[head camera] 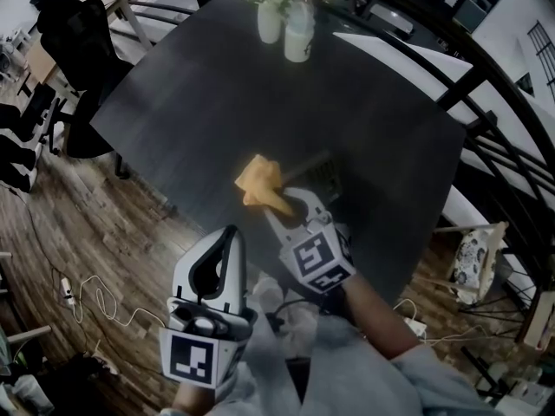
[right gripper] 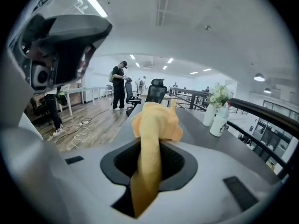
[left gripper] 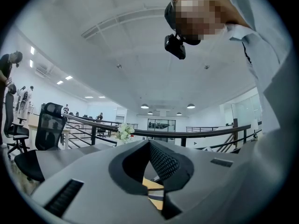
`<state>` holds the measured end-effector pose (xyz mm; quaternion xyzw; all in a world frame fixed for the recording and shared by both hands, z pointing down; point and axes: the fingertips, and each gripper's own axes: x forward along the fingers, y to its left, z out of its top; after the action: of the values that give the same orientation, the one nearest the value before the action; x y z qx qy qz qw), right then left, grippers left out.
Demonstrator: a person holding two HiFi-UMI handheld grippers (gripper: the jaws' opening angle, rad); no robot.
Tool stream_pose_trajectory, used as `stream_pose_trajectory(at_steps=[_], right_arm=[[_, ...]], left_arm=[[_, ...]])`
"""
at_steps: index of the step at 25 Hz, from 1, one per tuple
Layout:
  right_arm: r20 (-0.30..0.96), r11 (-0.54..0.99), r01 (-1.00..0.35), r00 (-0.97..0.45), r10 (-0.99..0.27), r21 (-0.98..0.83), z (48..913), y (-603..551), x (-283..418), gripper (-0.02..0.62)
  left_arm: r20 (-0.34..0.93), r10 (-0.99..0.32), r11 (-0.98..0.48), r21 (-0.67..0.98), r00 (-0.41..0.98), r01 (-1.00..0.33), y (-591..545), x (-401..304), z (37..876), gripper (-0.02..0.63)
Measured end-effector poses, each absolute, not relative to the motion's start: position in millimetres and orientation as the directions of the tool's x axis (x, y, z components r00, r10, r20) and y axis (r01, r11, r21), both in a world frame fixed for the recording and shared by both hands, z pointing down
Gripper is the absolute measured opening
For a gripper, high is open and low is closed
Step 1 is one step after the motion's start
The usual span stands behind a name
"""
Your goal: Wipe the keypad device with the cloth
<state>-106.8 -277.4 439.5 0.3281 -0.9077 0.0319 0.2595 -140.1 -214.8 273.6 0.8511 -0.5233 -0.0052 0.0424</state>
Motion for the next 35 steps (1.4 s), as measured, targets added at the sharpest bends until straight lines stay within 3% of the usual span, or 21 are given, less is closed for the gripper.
stream_pose_trajectory(at_steps=[6, 20, 35], right_arm=[[0.547, 0.781, -0.612, -0.614, -0.569, 0.126, 454, -290, -101, 0.100], [0.553, 0.591, -0.792, -0.426, -0.716, 0.155, 475, -340, 0, 0.101], [0.613, 0.335, -0.942, -0.281, -0.738, -0.027, 536, -327, 86, 0.101]], left_arm=[[0.039, -0.900, -0.431, 0.081, 0.435, -0.899, -212, -150, 274, 0.012], [0.041, -0.893, -0.443, 0.094, 0.448, -0.892, -214, -147, 277, 0.012], [0.055, -0.882, -0.463, 0.085, 0.468, -0.882, -215, -139, 279, 0.014]])
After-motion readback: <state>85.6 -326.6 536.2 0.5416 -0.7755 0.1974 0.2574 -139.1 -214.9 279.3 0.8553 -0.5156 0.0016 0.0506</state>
